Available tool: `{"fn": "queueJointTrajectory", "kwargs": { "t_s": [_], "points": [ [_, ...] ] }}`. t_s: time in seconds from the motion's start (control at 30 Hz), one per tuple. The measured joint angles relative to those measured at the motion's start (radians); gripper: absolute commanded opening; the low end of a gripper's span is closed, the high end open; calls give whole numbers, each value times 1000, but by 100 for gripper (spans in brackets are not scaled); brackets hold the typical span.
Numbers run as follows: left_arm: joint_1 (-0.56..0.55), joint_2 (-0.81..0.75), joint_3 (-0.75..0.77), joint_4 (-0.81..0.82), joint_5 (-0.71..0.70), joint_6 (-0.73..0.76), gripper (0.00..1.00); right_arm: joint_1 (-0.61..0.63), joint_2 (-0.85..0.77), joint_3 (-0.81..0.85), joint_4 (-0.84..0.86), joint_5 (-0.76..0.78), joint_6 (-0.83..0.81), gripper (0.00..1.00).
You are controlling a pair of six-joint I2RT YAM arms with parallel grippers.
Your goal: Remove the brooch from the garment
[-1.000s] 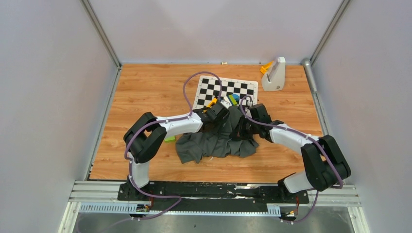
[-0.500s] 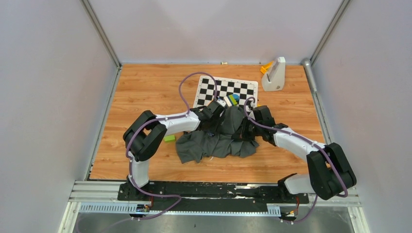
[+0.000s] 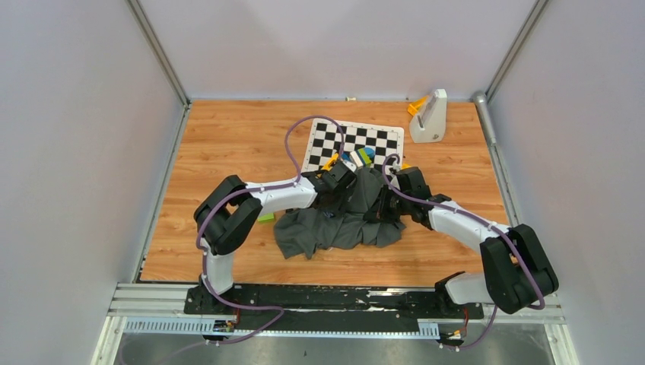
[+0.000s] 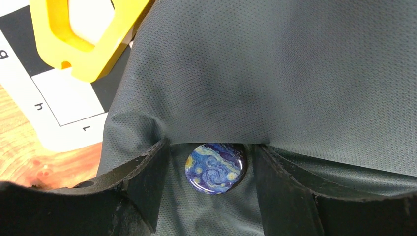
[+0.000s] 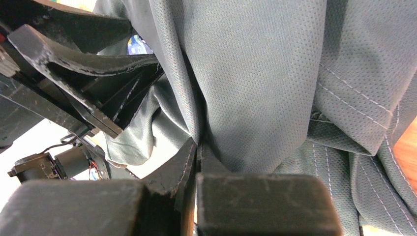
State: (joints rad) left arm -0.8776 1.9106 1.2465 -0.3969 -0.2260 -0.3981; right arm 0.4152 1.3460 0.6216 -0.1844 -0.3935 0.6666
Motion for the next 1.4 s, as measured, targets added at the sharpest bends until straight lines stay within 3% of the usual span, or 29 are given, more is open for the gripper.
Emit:
{"fn": "queueJointTrajectory", "kwargs": {
  "t_s": [0.17, 0.33, 0.47, 0.73, 0.9, 0.97, 1.4],
  "points": [
    [-28, 1, 12, -42, -54, -8, 68, 0, 0, 0, 0, -1, 0, 0],
    [-56, 13, 38, -94, -109, -18, 43, 0, 0, 0, 0, -1, 0, 0],
    [-65, 13, 39, -113, -128, -23, 40, 0, 0, 0, 0, -2, 0, 0],
    [-54, -10, 28, -135, -107, -19, 41, 0, 0, 0, 0, -2, 0, 0],
    [-8, -141, -47, -119, -46, -13, 60, 0, 0, 0, 0, -2, 0, 0],
    [6, -194, -57, -119, -32, -13, 63, 0, 0, 0, 0, -2, 0, 0],
    [-89, -240, -73, -161, -34, -10, 64, -5, 0, 0, 0, -13, 0, 0]
  ]
}}
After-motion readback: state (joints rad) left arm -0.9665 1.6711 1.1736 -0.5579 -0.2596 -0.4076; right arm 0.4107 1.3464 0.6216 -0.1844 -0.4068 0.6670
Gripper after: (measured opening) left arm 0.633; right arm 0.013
